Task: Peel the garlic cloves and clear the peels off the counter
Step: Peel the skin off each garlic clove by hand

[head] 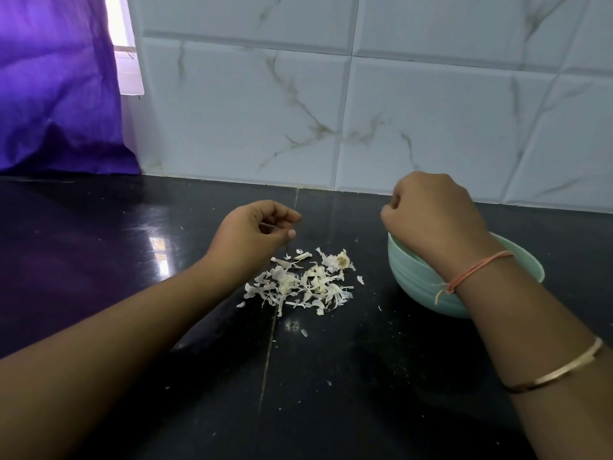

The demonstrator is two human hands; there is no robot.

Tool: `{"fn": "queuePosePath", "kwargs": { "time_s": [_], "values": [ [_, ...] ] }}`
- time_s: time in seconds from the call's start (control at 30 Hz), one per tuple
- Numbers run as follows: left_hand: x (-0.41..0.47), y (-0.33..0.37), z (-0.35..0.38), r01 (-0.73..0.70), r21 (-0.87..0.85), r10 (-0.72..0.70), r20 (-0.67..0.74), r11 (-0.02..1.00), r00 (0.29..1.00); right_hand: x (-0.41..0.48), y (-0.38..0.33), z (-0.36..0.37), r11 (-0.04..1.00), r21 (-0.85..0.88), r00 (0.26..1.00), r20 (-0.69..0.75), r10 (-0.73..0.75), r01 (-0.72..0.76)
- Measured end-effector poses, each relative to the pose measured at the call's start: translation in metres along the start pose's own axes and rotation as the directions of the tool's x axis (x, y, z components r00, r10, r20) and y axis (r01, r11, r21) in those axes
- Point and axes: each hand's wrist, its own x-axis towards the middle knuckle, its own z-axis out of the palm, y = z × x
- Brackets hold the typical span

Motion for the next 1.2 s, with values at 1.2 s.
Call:
{"fn": "queuePosePath", "kwargs": {
  "time_s": [1.2],
  "values": [
    [0.003,-0.002,-0.001,0.005,0.071,-0.003,-0.028,0.997,1.000,-0.009,-0.035,0.081,0.880,0.268,0.868,0.207,-0.451,0.393]
  ]
}}
